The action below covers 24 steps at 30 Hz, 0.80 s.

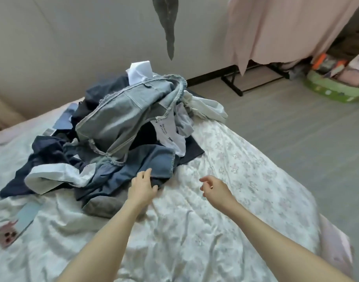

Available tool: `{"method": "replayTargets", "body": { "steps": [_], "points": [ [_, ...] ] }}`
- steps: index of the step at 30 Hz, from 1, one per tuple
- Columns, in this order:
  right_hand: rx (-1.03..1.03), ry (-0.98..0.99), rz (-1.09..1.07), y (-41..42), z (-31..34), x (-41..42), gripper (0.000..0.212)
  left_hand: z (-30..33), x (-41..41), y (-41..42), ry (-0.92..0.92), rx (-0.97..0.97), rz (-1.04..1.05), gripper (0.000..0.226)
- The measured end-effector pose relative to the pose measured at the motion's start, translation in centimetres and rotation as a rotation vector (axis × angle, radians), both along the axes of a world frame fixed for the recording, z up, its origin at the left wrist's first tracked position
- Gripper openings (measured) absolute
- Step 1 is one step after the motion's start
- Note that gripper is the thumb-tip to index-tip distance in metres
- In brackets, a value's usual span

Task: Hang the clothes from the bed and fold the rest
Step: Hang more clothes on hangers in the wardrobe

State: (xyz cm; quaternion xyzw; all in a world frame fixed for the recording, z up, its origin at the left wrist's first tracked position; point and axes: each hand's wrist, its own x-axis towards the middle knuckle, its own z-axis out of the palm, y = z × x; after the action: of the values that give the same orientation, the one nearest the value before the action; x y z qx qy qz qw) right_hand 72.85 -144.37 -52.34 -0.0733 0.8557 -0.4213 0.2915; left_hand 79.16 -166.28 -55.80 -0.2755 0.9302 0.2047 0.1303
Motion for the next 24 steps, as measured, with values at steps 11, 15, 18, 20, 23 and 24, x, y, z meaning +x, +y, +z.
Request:
{"method": "replayTargets", "body": {
  "steps": [11, 15, 18, 20, 23, 24],
  "points": [
    [-0.008, -0.109, -0.06, -4.6, -10.7, -5.4, 0.026, -11.4, -9.6, -4.6, 0.286, -0.074, 0.044, 0.022],
    [-0.122, -0.198, -0.194, -6.0, -9.9, -5.9, 0.025, -10.8, -7.6, -5.0, 0.437, 0.137, 0.121, 0.019],
    [-0.185, -0.293, -0.228, -7.7, -9.5, -5.7, 0.025, -12.2, -5.4, -5.6, -0.018, -0.055, -0.089, 0.08],
    [-0.191, -0.309, -0.203, -8.9, -10.0, -5.5, 0.025, -13.1, -5.2, -6.0, -0.088, -0.174, -0.076, 0.089],
    [-0.177, -0.293, -0.177, -9.3, -10.8, -5.2, 0.027, -13.7, -6.8, -5.2, 0.145, -0.302, -0.012, 0.052],
    [-0.166, -0.277, -0.162, -9.4, -11.2, -5.2, 0.027, -13.9, -7.4, -4.8, 0.256, -0.275, 0.043, 0.036]
  ]
}}
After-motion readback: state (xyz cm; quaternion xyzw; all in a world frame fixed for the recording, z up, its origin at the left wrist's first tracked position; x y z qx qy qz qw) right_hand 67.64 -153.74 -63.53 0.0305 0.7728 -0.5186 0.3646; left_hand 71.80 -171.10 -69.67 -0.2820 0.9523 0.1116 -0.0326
